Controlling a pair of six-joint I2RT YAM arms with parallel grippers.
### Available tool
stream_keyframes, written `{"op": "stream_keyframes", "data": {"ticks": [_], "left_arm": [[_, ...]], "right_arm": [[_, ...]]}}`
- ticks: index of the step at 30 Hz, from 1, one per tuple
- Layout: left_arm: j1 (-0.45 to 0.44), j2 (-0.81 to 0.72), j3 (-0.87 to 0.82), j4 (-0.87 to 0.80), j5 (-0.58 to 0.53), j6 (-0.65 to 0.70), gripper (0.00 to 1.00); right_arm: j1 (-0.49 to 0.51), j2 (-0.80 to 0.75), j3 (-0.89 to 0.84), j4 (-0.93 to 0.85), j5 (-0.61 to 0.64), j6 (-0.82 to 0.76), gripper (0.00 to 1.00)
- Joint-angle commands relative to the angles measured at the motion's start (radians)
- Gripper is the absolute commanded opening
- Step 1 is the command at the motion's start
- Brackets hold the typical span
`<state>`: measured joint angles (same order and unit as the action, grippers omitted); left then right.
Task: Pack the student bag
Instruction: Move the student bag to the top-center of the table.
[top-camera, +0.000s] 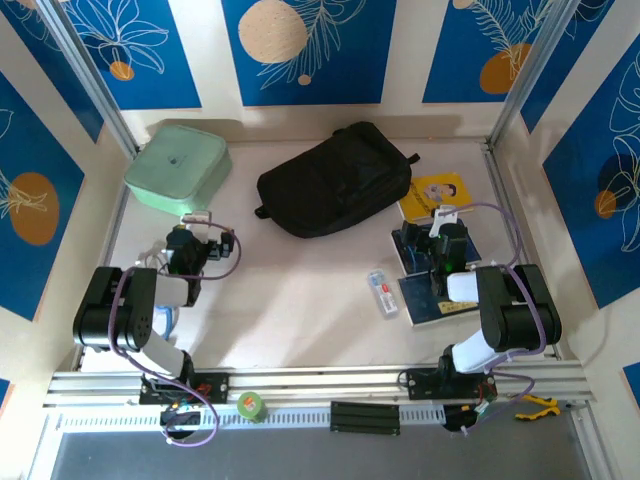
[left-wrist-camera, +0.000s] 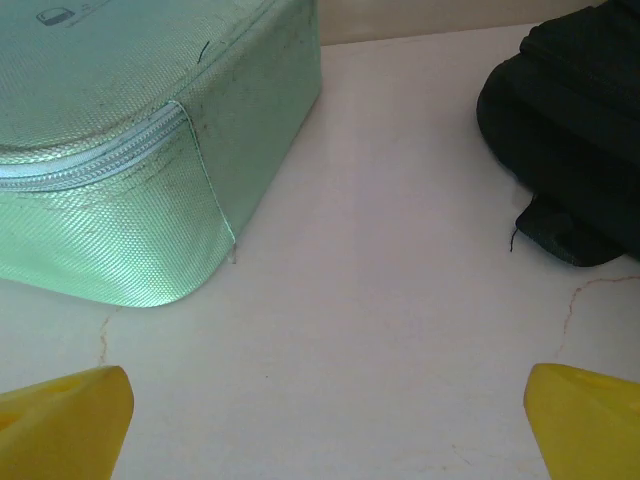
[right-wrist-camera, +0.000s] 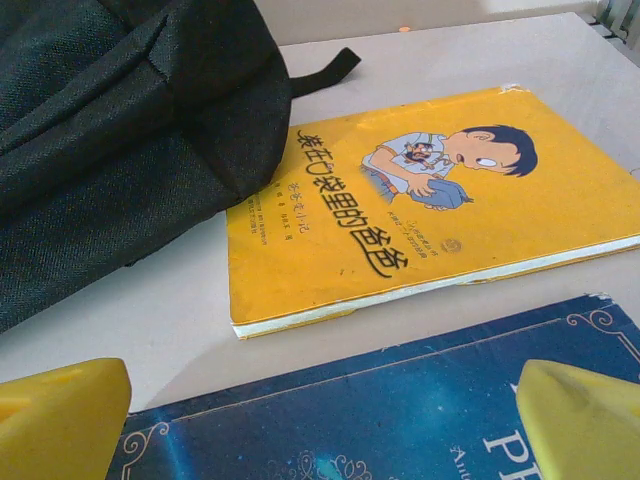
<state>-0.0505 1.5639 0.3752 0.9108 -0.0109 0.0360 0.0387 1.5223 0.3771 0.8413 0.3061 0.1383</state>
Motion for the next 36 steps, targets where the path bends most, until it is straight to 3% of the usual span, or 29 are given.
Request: {"op": "stream_keyframes", "data": {"ticks": [1,31,34,36], "left_arm": [[-0.005,0.000,0.008,0.010,0.009,0.012,1.00],[-0.005,-0.002,0.005,0.015,0.011,0.012,1.00],[-0.004,-0.035,-0.002,0.004,-0.037,-0.006,1.00],[-0.004,-0.091,-0.004,-0.043,-0.078,-0.018,1.00]], "right_arm": [[0.000,0.002,0.018,0.008,-0.002,0.003,0.99],[-0.006,-0.004,0.012,0.015,-0.022,0.002,0.99],[0.023,-0.051,0.036,-0.059,-0.029,-0.046,0.99],[0.081,-0.105,0.069,-0.149,0.076,-0.078,0.99]]}}
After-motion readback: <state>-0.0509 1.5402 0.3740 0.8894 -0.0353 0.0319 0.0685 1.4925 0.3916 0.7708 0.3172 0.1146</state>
